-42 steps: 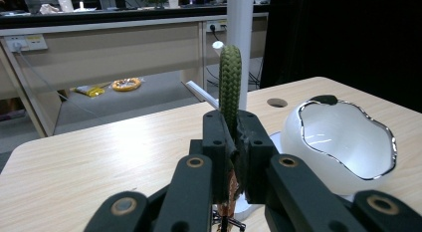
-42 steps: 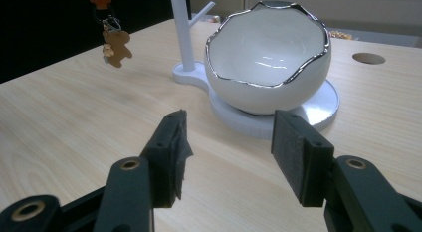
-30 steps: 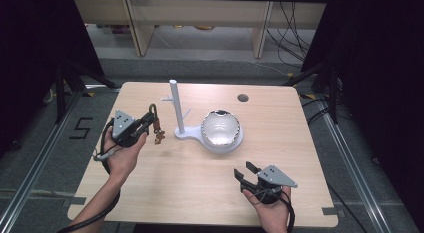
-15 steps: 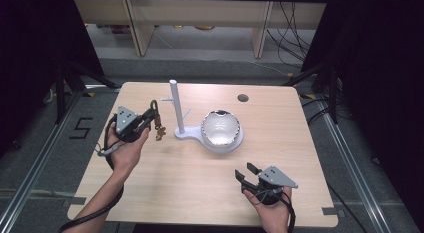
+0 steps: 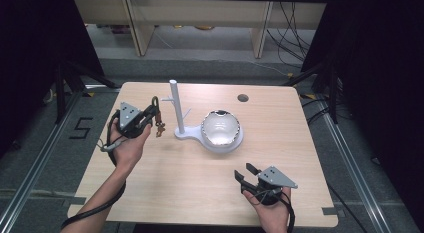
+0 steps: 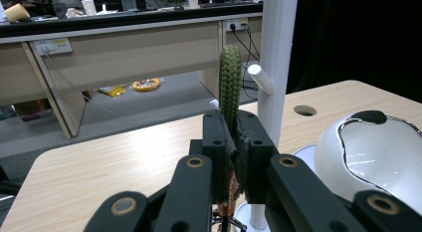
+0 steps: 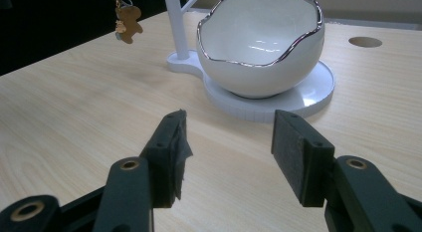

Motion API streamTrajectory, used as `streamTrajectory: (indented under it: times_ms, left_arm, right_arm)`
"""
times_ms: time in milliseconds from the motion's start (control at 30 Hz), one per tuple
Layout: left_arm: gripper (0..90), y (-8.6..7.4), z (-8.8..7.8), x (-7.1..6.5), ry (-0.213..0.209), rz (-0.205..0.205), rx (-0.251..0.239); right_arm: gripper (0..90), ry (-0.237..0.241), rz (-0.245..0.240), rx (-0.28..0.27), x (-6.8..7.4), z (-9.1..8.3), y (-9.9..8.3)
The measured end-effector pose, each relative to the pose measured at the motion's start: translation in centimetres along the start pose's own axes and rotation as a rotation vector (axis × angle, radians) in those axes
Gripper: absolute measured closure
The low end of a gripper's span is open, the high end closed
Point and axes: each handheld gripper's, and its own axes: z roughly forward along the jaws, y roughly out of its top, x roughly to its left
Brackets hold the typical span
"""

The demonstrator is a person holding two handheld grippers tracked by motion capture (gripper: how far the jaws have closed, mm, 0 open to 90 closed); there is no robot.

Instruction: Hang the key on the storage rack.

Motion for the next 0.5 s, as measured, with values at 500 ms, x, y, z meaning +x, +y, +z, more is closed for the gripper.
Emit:
streamTrajectory:
  times_ms: [500]
  left_arm:
    - [83.3, 0.39, 0.95, -0.62, 0.003, 0.023, 0.013]
  right_arm:
    - [48.9, 0.0, 0.023, 0.005, -0.01, -0.09, -0.12]
